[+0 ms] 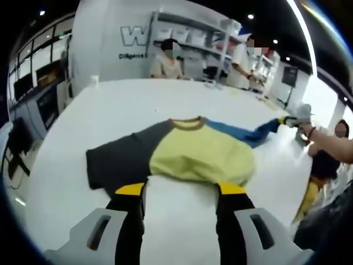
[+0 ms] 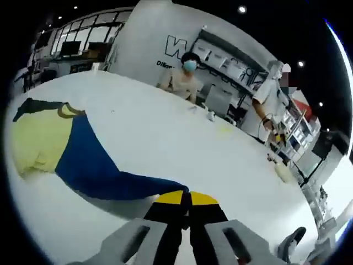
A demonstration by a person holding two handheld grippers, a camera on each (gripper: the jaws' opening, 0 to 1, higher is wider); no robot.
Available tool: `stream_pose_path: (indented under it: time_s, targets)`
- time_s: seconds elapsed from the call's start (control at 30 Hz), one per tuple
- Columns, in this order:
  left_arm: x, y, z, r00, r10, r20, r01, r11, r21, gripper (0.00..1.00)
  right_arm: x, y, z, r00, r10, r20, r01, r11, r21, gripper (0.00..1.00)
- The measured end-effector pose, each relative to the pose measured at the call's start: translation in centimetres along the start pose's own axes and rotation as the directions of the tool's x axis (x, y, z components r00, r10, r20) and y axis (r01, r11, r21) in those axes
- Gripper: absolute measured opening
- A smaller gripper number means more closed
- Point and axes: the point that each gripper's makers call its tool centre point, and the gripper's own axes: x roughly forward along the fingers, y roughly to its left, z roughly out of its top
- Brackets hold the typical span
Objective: Fold the garment on the visible template until the final outline fits inside the template.
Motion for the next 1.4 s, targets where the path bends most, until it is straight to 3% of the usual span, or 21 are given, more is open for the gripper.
stream_pose_path:
  time_s: [0.1,0.23,0.33,0.5,0.57,0.63,0.73,0.77,1.03,1.4]
  targets:
    - [0.1,-0.1,-0.1,1.000,-0.005,-0.002,0.005,1.000,-0.002,0.47,0.2,1.7,-2.2,0.995,0.070,-0.073,-0.070,0.998,-0.002,0.00]
    - [0.0,-0.1,0.0,1.000,-0.004,0.000,0.004,1.000,-0.001,0.47,0.0,3.9,-6.0,0.981,0.128,-0.149,-0.110,0.986,0.124,0.00]
    - [-0.2,-0.1,0.2,1.000,-0.003,0.006,0.003,1.000,-0.003,0.46,-0.2,4.9,-8.1,0.967,0.164,-0.193,-0.143,0.982,0.123,0.00]
    - [-0.2,0.3,0.0,1.000,0.006,0.000,-0.006,1.000,0.002,0.46,-1.1,6.7,-9.1,0.947,0.241,-0.215,-0.204,0.962,0.182,0.00]
    - [-0.2,0.3,0.0,1.000,0.003,-0.002,-0.003,1.000,0.003,0.46,-0.7,7.6,-10.2,0.927,0.281,-0.248,-0.229,0.948,0.219,0.00]
    - [-0.2,0.3,-0.1,1.000,0.004,-0.005,-0.004,1.000,0.003,0.46,-0.4,7.7,-10.3,0.927,0.284,-0.247,-0.235,0.949,0.210,0.00]
    - [-0.3,0.2,-0.2,1.000,0.004,-0.003,-0.004,1.000,-0.001,0.46,-0.4,9.2,-11.0,0.897,0.361,-0.254,-0.292,0.917,0.270,0.00]
    - [-0.4,0.2,-0.2,1.000,0.005,-0.004,-0.005,1.000,0.000,0.46,-0.2,8.6,-10.7,0.904,0.344,-0.254,-0.283,0.926,0.250,0.00]
    - [-0.7,0.4,-0.5,1.000,0.016,-0.009,-0.016,1.000,-0.002,0.46,0.2,6.8,-11.5,0.892,0.336,-0.301,-0.273,0.933,0.235,0.00]
    - [-0.8,0.1,-0.4,1.000,0.012,-0.008,-0.012,1.000,-0.004,0.47,1.6,4.9,-12.2,0.903,0.330,-0.276,-0.257,0.928,0.268,0.00]
